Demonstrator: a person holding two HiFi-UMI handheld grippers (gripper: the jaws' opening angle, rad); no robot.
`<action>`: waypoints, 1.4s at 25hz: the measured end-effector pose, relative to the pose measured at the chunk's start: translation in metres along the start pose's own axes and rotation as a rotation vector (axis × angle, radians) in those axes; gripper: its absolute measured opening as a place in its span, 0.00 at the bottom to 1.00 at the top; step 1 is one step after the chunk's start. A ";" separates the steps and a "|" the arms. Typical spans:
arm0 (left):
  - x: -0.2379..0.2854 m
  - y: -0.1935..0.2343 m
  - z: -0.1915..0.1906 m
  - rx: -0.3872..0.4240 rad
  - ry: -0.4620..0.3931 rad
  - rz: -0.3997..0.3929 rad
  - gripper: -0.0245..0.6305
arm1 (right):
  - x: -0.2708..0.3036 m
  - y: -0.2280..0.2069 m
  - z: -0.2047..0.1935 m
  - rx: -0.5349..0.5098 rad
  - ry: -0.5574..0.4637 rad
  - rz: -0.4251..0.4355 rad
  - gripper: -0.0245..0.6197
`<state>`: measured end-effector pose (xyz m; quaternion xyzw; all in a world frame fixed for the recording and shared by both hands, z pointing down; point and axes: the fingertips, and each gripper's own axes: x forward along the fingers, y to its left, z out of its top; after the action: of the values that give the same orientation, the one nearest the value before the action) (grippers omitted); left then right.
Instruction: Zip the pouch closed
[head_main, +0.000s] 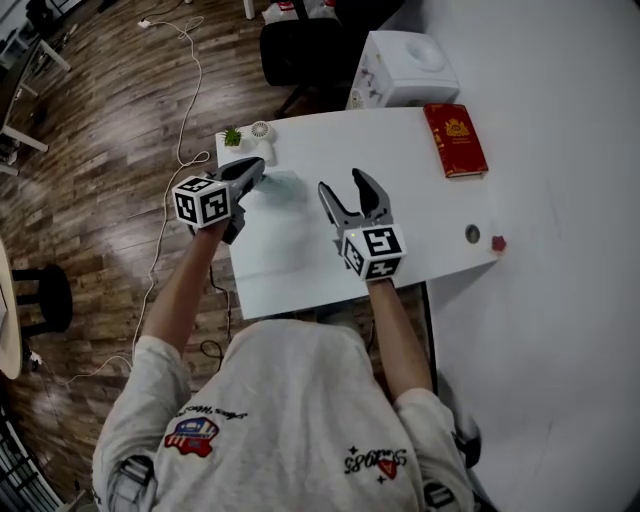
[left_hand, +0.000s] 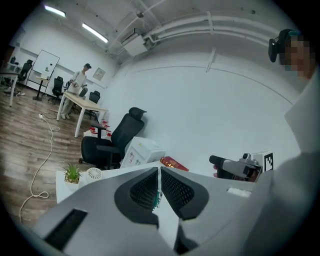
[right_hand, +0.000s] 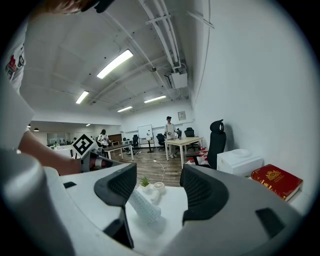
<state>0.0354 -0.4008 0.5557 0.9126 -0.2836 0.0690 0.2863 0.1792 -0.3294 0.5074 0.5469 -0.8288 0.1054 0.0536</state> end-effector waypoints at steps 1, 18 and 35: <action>-0.003 0.000 0.003 0.002 -0.007 0.000 0.06 | 0.002 0.003 0.003 -0.004 -0.004 0.005 0.47; -0.093 -0.014 0.070 -0.047 -0.190 -0.045 0.06 | 0.027 0.078 0.034 -0.040 -0.084 0.109 0.47; -0.167 -0.027 0.078 -0.019 -0.250 -0.047 0.06 | 0.038 0.163 0.047 -0.092 -0.116 0.204 0.47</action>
<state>-0.0910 -0.3467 0.4303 0.9177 -0.2961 -0.0548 0.2591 0.0163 -0.3124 0.4504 0.4618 -0.8859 0.0401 0.0195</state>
